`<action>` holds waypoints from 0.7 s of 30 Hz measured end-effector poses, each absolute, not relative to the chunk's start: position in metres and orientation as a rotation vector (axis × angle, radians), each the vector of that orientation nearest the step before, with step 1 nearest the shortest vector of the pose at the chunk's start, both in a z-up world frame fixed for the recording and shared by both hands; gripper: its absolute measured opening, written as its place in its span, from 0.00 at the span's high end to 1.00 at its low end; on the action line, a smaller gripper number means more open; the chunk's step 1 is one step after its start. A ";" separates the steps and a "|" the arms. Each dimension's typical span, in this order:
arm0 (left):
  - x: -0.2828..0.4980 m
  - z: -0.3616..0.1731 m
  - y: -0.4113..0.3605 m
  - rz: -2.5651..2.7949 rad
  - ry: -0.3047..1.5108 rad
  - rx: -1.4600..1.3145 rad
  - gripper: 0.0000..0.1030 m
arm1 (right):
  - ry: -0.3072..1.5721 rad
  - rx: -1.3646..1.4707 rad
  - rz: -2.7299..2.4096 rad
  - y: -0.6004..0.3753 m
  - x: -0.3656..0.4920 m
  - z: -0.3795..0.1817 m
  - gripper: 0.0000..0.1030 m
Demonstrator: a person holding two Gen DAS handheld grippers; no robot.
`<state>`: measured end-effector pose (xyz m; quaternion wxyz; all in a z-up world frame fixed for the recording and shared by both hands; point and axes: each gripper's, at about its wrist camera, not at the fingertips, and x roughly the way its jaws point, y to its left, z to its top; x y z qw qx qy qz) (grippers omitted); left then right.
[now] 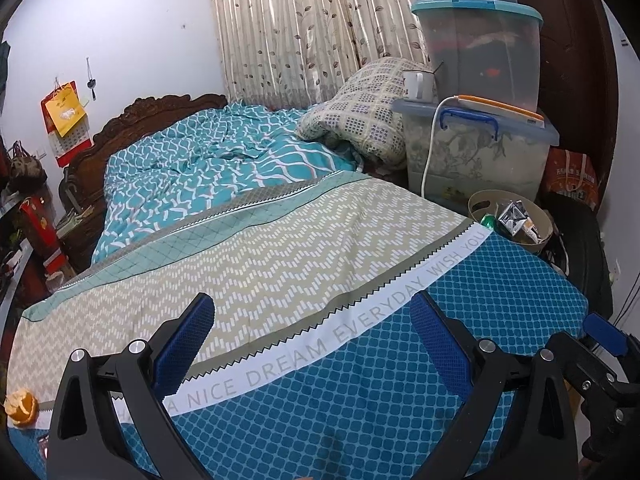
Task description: Collect trash
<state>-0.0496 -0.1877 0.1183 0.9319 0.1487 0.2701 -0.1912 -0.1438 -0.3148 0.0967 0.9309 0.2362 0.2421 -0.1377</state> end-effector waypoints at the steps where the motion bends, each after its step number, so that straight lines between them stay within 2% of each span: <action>1: -0.050 0.118 -0.187 -0.390 0.554 0.303 0.08 | 0.495 0.481 -0.285 -0.315 -0.144 0.097 0.03; 21: -0.051 0.119 -0.187 -0.389 0.545 0.303 0.08 | 0.434 0.430 -0.302 -0.308 -0.148 0.107 0.03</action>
